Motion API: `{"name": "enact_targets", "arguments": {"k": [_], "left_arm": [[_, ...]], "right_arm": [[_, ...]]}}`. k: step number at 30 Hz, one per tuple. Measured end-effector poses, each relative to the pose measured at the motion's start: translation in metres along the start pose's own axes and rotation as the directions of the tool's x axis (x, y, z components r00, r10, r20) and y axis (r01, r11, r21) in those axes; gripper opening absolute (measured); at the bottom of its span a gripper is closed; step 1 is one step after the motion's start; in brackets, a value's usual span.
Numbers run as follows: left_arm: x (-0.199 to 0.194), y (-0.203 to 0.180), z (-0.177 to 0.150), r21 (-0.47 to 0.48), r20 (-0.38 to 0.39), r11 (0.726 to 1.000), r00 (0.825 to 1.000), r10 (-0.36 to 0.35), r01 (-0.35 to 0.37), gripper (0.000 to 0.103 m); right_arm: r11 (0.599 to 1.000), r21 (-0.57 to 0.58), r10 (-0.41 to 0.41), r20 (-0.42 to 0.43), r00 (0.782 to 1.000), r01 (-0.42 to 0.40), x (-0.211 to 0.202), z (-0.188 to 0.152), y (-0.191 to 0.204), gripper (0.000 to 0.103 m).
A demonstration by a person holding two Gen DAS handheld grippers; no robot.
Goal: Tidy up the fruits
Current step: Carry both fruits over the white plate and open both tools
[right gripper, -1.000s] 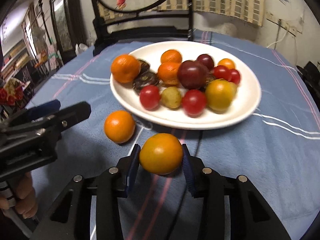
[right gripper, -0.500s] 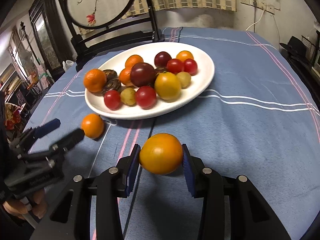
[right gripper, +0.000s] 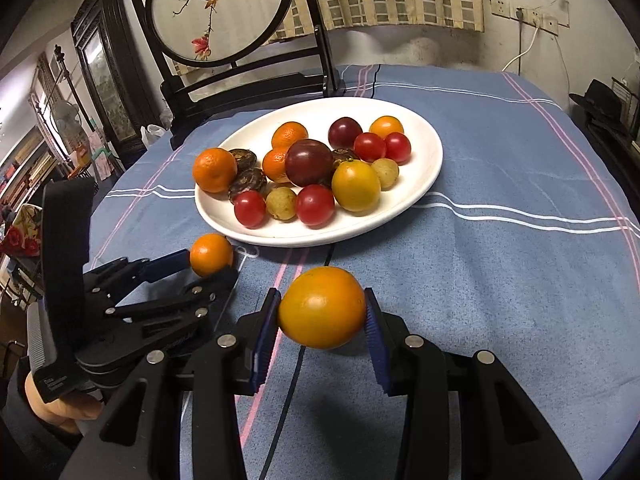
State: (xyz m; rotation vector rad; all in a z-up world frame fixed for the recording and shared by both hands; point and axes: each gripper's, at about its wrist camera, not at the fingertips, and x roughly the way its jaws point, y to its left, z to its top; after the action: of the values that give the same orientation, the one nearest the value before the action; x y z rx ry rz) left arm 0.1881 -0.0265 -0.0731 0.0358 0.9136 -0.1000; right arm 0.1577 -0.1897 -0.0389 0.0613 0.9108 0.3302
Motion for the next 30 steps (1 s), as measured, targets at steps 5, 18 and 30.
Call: {"name": "enact_targets", "arguments": {"k": [5,18,30], "left_arm": [[0.002,-0.004,0.007,0.0,0.006,1.0,1.0,-0.015,0.015,0.037],[-0.034,0.003,0.007,-0.016,0.024,0.996,0.995,-0.092,0.092,0.037],[-0.043,-0.004,0.064,0.022,0.123,0.998,0.991,-0.06,0.057,0.037]], "right_arm": [[1.0,0.015,0.003,-0.004,1.0,-0.003,0.002,0.0,-0.004,0.042],[0.999,-0.006,0.044,0.07,0.997,-0.044,-0.006,0.0,0.006,0.042],[1.0,-0.023,-0.011,0.161,0.987,0.015,-0.015,0.057,0.005,0.042]]}}
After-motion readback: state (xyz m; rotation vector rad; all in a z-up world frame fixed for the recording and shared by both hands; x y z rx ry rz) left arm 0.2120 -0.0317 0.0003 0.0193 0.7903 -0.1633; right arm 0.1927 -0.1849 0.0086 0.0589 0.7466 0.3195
